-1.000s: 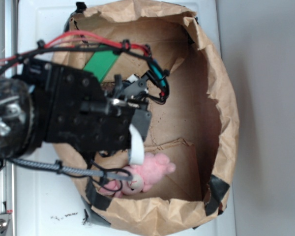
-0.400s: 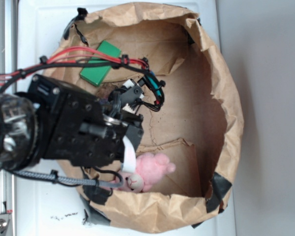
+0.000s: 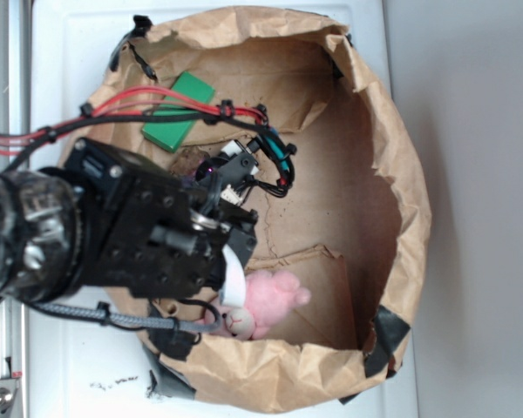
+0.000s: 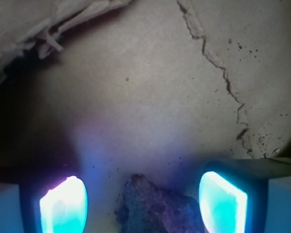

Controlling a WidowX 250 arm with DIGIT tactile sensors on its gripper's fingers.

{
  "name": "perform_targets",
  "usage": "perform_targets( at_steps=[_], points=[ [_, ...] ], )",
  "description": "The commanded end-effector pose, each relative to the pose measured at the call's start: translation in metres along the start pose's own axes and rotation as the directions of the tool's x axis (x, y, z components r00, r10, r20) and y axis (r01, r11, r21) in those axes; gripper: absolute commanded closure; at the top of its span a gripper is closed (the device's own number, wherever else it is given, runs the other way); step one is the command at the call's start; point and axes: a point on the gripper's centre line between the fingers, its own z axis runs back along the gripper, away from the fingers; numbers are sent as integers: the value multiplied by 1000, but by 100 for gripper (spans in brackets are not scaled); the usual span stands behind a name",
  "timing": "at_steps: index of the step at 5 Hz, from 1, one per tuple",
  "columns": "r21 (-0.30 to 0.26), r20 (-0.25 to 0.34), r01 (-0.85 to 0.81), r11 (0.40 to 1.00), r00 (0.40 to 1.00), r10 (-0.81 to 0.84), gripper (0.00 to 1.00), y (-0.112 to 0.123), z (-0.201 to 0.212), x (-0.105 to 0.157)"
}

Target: Grab the rock.

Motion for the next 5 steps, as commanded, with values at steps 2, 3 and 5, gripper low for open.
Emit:
perform_targets(
  at_steps=[2, 3, 5],
  points=[
    [-15, 49, -13, 1000, 999, 13, 0, 5, 18, -1],
    [-17, 52, -19, 1000, 998, 20, 0, 8, 19, -8],
    [-5, 7, -20, 1000, 1000, 20, 0, 16, 9, -26]
  ],
)
